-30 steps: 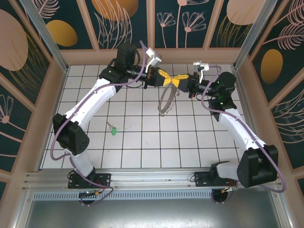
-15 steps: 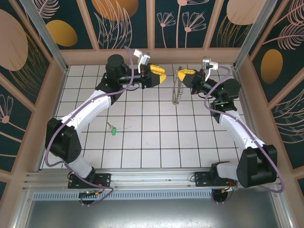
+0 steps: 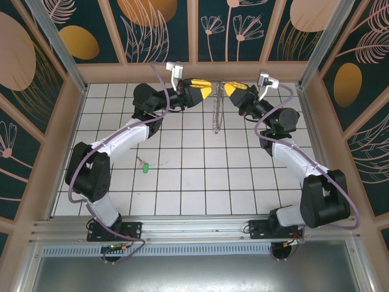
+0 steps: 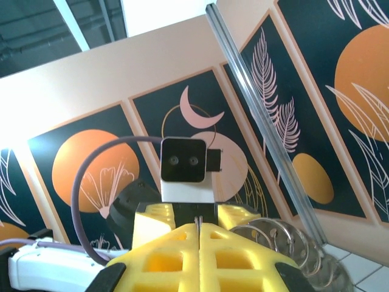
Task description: Put the keys on the keyring
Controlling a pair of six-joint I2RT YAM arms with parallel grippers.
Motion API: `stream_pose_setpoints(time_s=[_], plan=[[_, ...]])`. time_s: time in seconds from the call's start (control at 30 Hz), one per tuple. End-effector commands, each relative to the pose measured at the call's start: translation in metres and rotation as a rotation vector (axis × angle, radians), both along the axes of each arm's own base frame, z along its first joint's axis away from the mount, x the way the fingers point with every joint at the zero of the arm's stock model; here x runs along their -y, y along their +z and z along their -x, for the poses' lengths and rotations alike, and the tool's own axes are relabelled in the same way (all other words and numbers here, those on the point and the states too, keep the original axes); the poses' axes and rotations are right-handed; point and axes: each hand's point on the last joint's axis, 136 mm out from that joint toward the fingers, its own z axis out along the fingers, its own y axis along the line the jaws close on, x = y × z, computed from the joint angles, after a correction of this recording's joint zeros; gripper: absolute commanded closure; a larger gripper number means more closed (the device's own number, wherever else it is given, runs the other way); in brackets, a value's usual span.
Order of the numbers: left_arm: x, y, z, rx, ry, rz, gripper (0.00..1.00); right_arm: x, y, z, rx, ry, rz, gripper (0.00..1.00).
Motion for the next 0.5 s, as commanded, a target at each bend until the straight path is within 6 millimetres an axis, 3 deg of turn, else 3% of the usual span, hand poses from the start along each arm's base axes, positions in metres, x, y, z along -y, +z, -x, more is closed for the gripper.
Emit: stream_pose_setpoints(time_s=[0.0,0.47], plan=[[-0.002,0.017,0.011,0.033,-0.025,0.079,0.59,0.004,0.022,0.011,0.077,0.014,-0.087,1.0],[0.012,0.014,0.008,0.02,-0.056,0.088,0.61,-0.012,0.016,0.01,0.058,0.057,-0.082,1.0]])
